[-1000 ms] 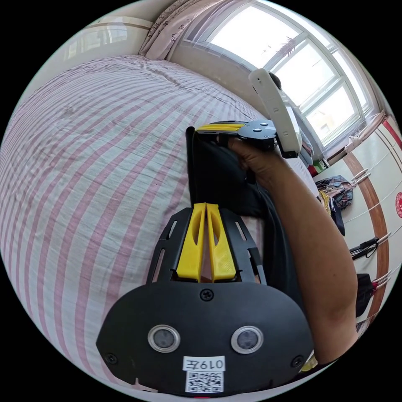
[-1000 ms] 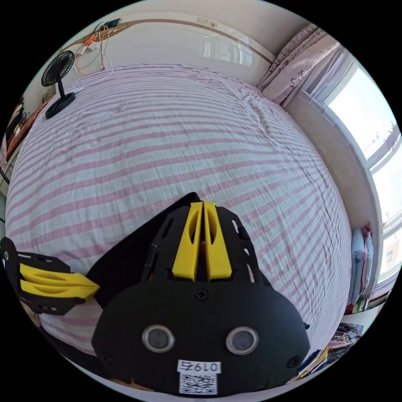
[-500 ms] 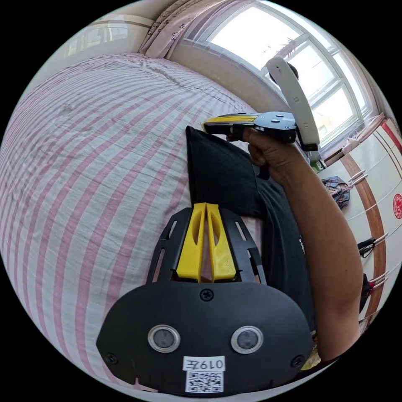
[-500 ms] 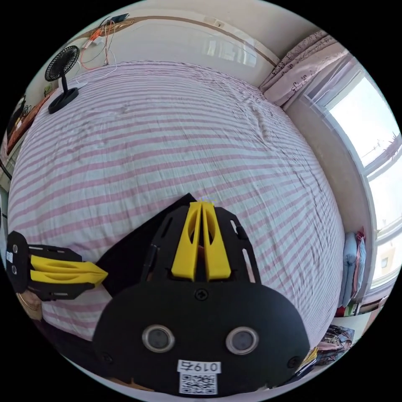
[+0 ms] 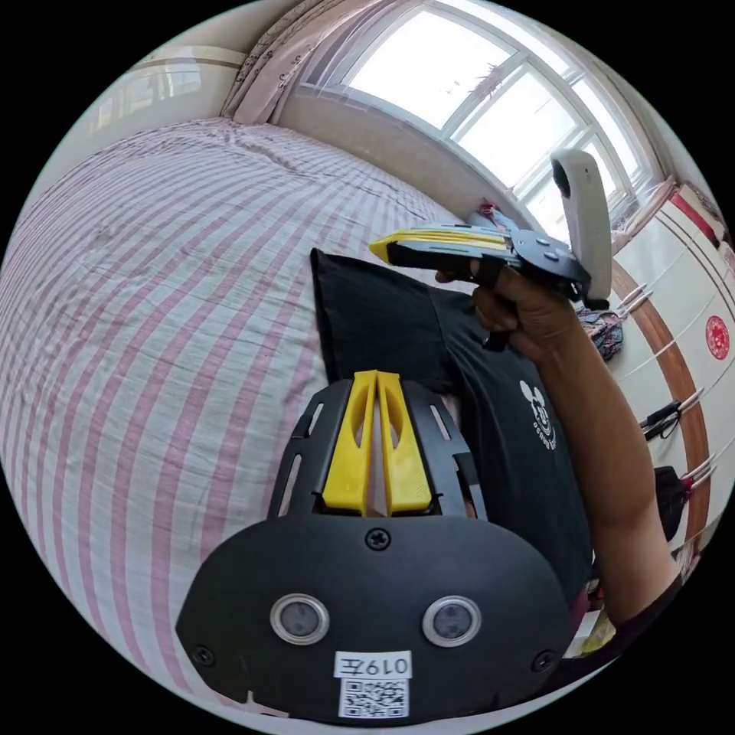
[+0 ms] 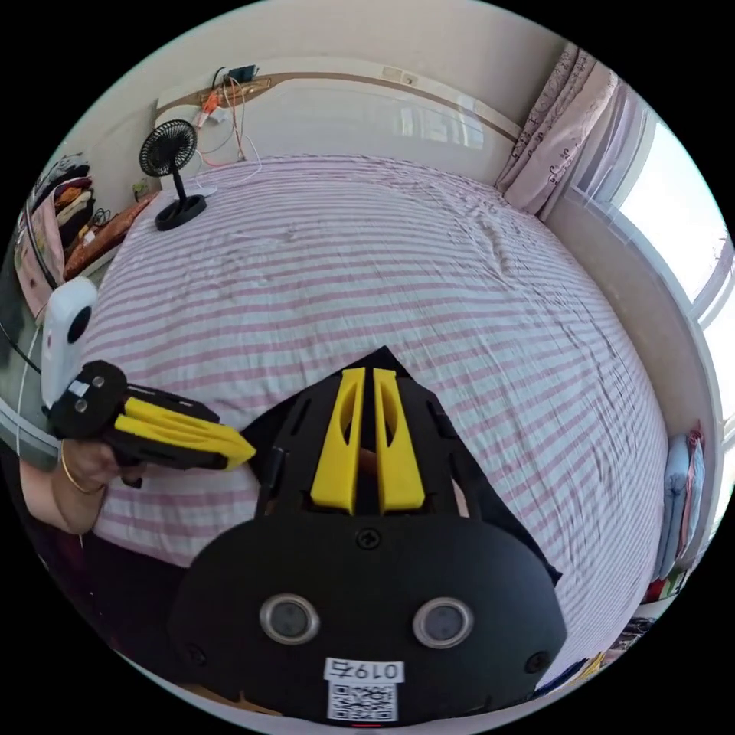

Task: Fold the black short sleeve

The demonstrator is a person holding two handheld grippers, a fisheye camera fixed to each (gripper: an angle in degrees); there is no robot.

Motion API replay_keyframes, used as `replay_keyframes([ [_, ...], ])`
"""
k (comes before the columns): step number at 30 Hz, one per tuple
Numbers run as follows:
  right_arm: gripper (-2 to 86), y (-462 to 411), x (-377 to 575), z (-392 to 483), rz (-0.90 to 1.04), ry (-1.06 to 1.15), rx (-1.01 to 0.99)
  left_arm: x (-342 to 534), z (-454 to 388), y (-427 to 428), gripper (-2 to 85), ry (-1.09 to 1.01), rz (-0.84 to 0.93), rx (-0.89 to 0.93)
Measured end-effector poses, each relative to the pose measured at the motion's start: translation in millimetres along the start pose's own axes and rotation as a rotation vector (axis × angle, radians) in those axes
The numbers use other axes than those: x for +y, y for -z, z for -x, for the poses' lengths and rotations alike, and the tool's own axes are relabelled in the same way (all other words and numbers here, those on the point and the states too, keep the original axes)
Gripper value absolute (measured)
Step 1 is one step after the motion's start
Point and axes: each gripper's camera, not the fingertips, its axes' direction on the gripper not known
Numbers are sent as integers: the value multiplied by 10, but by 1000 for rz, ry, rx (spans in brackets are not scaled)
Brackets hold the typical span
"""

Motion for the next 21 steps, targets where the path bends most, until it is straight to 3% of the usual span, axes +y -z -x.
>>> replay_keyframes([
  [5,-5,450,1097,-87,-72,-120,-27,115,-117,-325,7,-51,83,-201],
  [9,-3,867,1999,-232,-206,-288,-62,210,-73,-546,7,-53,131,-216],
  [13,9,1517,3429,-419,-381,-554,-77,327,-96,-667,7,-54,123,-246],
  [17,22,1955,4917,-420,-432,-806,-72,478,-235,-906,8,-105,145,-325],
  [21,23,2371,5926,-94,-490,-875,-3,682,-427,-1064,8,-148,124,-425],
])
